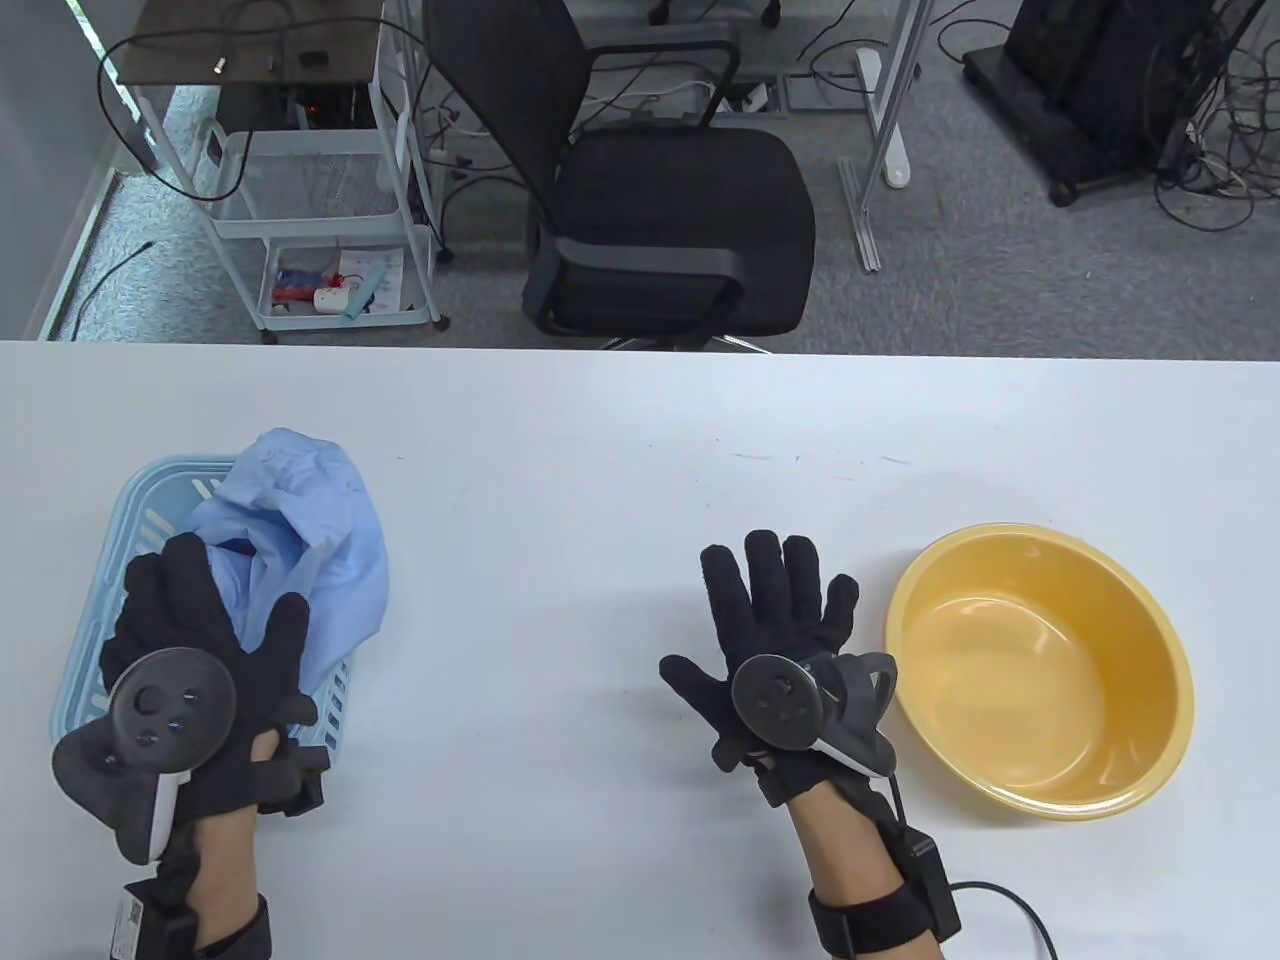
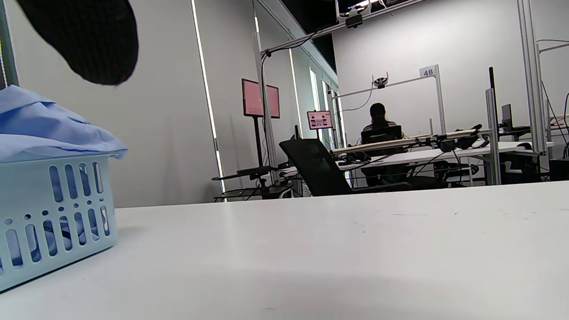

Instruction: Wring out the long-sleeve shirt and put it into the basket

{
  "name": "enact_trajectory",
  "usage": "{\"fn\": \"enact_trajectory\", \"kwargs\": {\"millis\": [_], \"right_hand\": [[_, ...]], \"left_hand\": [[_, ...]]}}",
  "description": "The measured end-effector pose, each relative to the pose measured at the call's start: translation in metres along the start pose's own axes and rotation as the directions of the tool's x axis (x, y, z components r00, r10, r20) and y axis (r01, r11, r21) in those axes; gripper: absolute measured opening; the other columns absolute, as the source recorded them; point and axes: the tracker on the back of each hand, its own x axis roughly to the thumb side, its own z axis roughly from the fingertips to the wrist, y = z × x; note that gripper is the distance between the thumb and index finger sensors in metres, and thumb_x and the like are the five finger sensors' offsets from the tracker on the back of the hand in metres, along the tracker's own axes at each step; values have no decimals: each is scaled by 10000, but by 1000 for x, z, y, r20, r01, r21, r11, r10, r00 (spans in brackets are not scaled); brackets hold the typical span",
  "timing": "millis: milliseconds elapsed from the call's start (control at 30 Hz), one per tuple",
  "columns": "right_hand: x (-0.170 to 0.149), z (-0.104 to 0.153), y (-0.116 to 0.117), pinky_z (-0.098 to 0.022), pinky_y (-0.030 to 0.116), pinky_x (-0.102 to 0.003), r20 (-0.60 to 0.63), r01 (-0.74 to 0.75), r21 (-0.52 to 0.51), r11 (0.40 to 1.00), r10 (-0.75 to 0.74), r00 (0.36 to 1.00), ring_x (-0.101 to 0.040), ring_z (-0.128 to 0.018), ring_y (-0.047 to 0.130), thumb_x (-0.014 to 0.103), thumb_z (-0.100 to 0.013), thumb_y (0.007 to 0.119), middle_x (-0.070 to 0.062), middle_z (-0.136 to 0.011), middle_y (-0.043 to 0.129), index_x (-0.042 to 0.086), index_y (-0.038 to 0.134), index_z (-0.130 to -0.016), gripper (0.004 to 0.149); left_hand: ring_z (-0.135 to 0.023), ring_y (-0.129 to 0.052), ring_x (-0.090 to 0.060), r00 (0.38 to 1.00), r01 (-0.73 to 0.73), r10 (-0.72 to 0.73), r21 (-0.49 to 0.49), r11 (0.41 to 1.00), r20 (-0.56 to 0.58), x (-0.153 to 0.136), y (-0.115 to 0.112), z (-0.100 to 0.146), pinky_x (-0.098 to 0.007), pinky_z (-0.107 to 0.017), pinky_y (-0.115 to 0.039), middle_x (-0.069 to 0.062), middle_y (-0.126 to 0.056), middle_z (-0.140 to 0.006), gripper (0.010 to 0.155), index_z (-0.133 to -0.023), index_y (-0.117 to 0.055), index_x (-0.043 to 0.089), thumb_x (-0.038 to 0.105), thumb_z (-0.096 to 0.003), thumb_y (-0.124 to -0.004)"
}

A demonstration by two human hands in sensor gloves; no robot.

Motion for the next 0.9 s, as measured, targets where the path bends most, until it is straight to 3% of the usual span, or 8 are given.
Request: {"fn": "enact_trajectory", "kwargs": {"millis": [233, 400, 667, 900], "right_hand": [[4, 5, -11, -619, 213, -865, 1, -11, -6, 1000, 12, 1000, -565, -1042, 126, 693, -516, 768, -222, -1181, 104, 202, 143, -1139, 1010], [-1, 20, -12, -619, 203, -865, -19, -39, 24, 999, 40, 999, -563, -1043, 108, 707, -520, 750, -213, -1184, 89, 210, 134, -1140, 1006], [-19, 40, 16, -586, 151, -868, -66, -80, 116, 990, 88, 994, -566, -1022, 51, 738, -518, 716, -195, -1171, 30, 235, 148, -1145, 984], [-20, 44, 41, -564, 101, -860, -55, -118, 162, 980, 128, 990, -547, -1001, -16, 763, -509, 683, -153, -1145, -49, 254, 133, -1137, 978]], "left_hand": [[-1144, -494, -439, 973, -44, 52, -40, 998, 225, 43, -24, 24, -718, -768, -401, -100, -417, -1199, 862, -1144, -478, 301, 732, -437, -722], [-1165, -412, -427, 946, 17, 24, -123, 992, 323, 65, -59, 43, -725, -766, -342, -70, -372, -1211, 866, -1147, -464, 314, 764, -434, -666], [-1165, -169, -403, 924, 130, -15, -278, 952, 382, 68, -117, 58, -751, -736, -206, -51, -180, -1215, 939, -1157, -308, 402, 865, -371, -529], [-1136, -79, -395, 907, 205, -52, -330, 922, 418, 64, -137, 68, -770, -688, -149, -31, -103, -1199, 979, -1151, -284, 434, 929, -323, -446]]}}
